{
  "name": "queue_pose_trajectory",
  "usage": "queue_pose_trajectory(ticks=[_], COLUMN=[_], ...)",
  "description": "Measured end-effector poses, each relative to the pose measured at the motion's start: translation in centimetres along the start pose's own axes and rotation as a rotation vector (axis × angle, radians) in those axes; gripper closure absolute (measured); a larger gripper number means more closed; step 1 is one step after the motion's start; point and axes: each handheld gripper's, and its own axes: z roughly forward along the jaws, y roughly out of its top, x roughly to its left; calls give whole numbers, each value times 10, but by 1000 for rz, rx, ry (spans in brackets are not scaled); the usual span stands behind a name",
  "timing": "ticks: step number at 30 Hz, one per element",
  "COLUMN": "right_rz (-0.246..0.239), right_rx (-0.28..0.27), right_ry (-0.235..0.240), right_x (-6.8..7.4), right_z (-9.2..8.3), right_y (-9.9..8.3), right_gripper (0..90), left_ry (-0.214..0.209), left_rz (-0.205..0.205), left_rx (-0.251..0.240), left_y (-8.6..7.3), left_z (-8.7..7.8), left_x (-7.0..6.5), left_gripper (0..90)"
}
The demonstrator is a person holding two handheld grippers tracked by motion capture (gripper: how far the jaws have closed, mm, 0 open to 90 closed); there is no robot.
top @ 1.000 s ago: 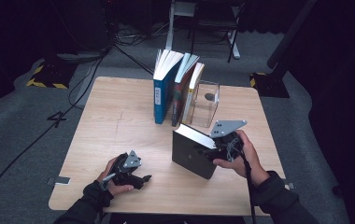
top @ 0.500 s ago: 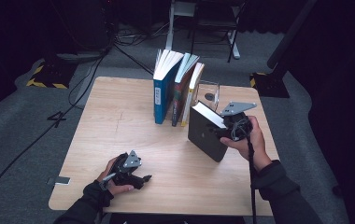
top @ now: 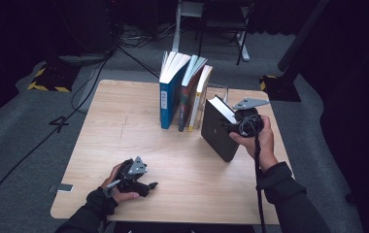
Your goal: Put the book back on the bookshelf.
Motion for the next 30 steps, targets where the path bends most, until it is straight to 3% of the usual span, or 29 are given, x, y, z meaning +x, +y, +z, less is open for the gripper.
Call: queue_pose_trajectory(ticks=[3,7,15,30], right_rz=[13,65,77,198], right_rx=[2,-11,-16,-11], right_ry=[-19,-37,-72,-136], right_x=[0,-5,-7,-25], right_z=[2,4,9,39], right_y=[3,9,20,33], right_gripper=[532,532,532,530], left_ry=[0,-1,-2,-6], left_rz=[0,0,0,10], left_rx=[0,0,0,1], left_y=[0,0,0,0], left_z=[0,0,0,0], left_x=[0,0,0,0], left_gripper=[205,205,205,205])
